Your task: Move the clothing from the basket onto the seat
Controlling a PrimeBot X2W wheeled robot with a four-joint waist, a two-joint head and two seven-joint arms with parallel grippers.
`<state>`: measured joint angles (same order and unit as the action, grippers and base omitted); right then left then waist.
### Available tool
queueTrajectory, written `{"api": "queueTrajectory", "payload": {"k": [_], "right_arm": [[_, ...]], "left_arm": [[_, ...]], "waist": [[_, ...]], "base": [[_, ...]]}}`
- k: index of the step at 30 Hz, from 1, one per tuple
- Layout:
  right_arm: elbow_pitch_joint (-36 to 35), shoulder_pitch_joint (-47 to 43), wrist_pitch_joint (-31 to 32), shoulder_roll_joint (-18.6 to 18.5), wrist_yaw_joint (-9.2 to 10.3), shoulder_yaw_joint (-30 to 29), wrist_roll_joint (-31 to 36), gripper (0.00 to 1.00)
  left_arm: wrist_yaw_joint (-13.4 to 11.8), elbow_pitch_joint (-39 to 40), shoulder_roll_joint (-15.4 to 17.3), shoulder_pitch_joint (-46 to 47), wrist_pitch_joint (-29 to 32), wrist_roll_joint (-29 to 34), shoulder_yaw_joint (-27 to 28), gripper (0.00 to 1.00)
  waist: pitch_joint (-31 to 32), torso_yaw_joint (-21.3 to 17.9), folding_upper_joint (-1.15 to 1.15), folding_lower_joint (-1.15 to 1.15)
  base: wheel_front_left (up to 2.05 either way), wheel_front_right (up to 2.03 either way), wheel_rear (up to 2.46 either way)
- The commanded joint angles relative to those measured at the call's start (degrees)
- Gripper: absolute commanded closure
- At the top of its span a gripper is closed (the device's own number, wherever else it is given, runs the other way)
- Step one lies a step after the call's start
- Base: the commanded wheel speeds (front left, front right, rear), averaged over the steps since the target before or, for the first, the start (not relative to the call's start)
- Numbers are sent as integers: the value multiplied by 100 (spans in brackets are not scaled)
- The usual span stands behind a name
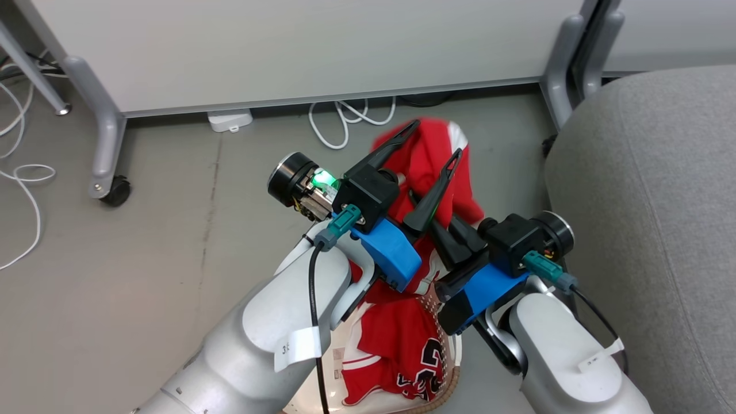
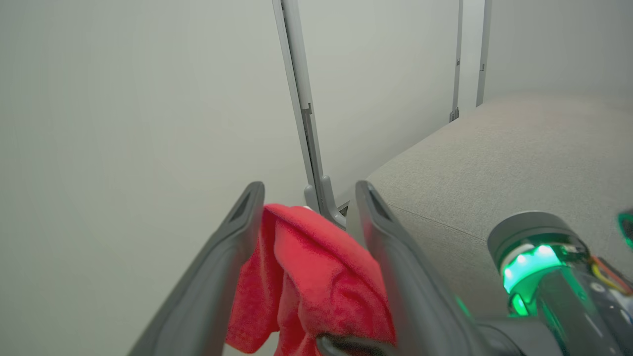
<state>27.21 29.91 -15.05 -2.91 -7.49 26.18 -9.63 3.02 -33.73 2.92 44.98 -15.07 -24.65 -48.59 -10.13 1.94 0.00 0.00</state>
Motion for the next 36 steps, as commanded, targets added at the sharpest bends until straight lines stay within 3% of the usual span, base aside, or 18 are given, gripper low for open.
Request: {"api": "queueTrajectory", "payload": {"k": [1, 20, 36], "right_arm": [[-56, -57, -20, 3, -1, -46, 5, 100], [-601, -375, -20, -143, -1, -1193, 292, 100], [-1281, -924, -20, -224, -1, -2169, 298, 100]], "left_arm": [[-5, -35, 0, -36, -16, 30, 34, 0], [86, 78, 90, -141, -16, 351, 206, 0], [205, 24, 99, -315, -16, 577, 42, 0]], "waist": [[-49, -88, 0, 0], [-504, -1262, 0, 0], [-728, -2393, 0, 0]], "base": [[0, 0, 0], [0, 0, 0], [0, 0, 0]]}}
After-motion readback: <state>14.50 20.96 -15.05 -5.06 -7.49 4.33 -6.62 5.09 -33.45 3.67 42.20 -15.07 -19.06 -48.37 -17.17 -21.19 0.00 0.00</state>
